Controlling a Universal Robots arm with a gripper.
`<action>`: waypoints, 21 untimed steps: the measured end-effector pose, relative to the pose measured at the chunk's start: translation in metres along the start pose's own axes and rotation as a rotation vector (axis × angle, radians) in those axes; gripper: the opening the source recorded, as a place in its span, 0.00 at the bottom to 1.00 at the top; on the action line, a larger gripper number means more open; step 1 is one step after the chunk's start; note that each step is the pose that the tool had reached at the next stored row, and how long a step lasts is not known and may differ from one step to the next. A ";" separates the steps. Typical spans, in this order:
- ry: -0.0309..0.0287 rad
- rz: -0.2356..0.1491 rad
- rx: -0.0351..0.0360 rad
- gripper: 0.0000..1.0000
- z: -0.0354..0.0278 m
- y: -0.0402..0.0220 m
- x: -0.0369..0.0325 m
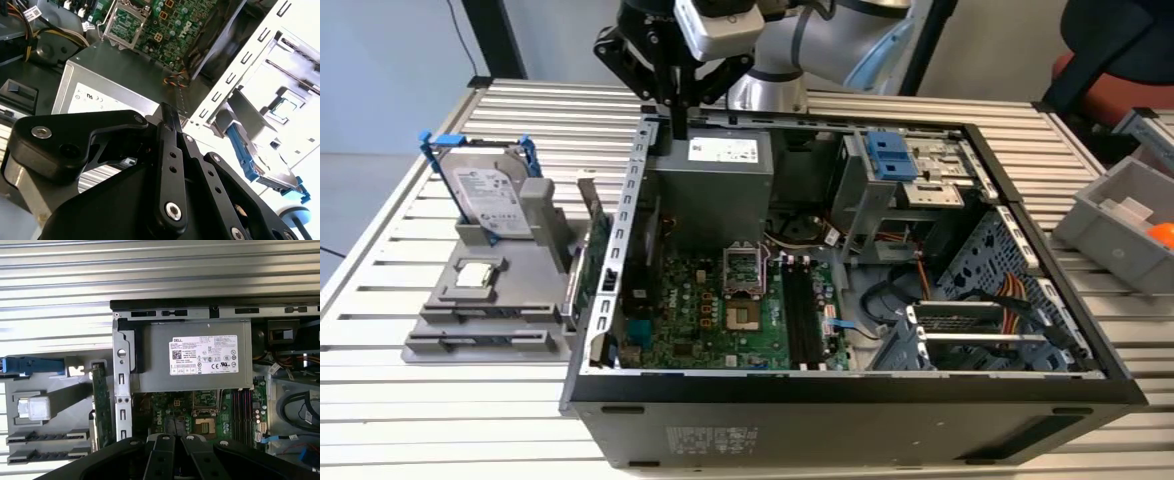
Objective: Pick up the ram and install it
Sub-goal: 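Reach for the ram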
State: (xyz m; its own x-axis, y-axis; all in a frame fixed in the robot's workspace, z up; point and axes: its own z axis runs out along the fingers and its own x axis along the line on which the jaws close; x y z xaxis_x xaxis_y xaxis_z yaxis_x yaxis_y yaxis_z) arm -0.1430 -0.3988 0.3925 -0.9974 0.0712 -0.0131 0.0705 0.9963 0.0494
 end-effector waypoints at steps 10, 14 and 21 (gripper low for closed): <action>0.0000 0.000 0.0000 0.00 -0.0001 -0.0005 0.0073; 0.0000 0.000 0.0000 0.00 -0.0002 -0.0007 0.0099; 0.0000 0.000 0.0000 0.00 -0.0003 -0.0011 0.0154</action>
State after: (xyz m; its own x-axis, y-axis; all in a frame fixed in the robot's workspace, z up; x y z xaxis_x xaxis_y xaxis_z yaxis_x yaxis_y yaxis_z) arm -0.1584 -0.3988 0.3925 -0.9974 0.0712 -0.0130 0.0705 0.9963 0.0494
